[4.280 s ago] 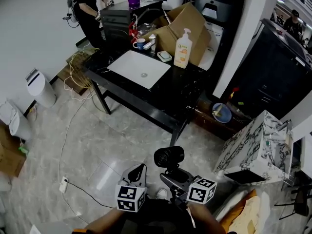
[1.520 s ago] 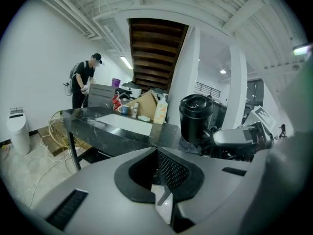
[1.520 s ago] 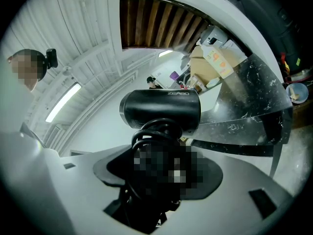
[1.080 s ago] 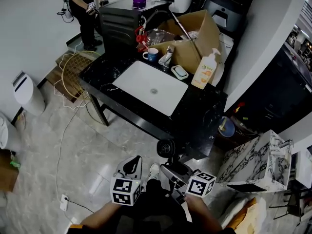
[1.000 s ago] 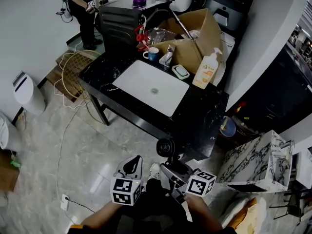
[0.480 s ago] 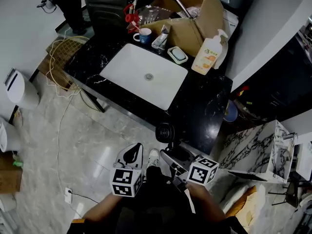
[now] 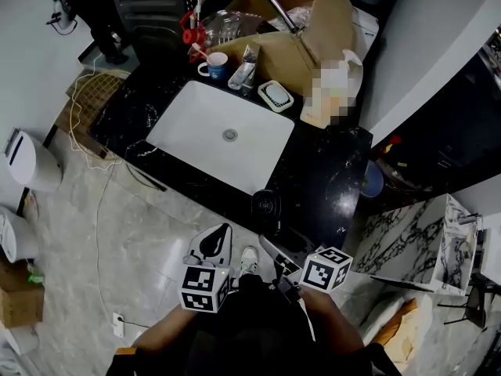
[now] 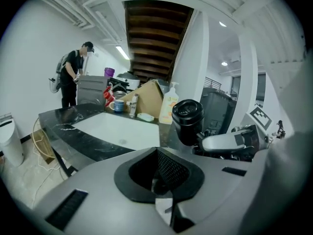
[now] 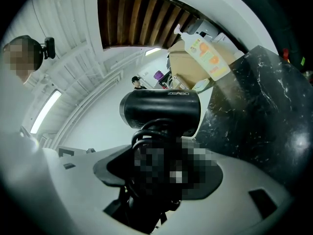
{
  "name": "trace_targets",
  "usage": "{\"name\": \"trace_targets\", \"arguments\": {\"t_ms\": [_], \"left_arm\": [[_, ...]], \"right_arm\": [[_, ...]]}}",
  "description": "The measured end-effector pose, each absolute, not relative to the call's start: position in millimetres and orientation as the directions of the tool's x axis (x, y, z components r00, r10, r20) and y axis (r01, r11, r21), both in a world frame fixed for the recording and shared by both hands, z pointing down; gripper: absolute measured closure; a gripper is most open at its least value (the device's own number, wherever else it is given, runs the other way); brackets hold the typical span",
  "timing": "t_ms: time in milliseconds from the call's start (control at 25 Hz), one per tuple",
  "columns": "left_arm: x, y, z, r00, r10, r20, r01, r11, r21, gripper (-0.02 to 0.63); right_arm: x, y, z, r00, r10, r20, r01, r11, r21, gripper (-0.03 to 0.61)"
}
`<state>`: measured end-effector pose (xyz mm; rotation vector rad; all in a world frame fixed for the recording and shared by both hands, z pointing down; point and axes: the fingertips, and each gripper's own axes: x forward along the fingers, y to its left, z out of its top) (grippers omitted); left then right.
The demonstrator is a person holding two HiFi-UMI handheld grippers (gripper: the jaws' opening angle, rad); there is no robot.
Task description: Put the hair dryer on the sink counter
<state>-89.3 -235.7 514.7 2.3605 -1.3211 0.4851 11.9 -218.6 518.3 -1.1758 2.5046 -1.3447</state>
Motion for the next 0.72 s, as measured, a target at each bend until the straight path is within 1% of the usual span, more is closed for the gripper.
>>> {"name": "trace_targets", "arguments": {"t_ms": [400,720], "left_arm": [[-59.6,-271.8,505.4,0.498,-0.709,0.500,-0.849,-0.515,0.116,0.606],[-48.3,-297.8,499.4,0.513,-0.705,0.490,-0.839,-0.533,0.110,0.606]], "right_arm": [[42.0,-260.3,529.4,-0.652,-0.700,0.291,-0.616,0.265,-0.742,0.284],[57.6,-281.0,539.1,-0.590,-0.727,0.352,-0.670,0.197,-0.716,0.284]]}}
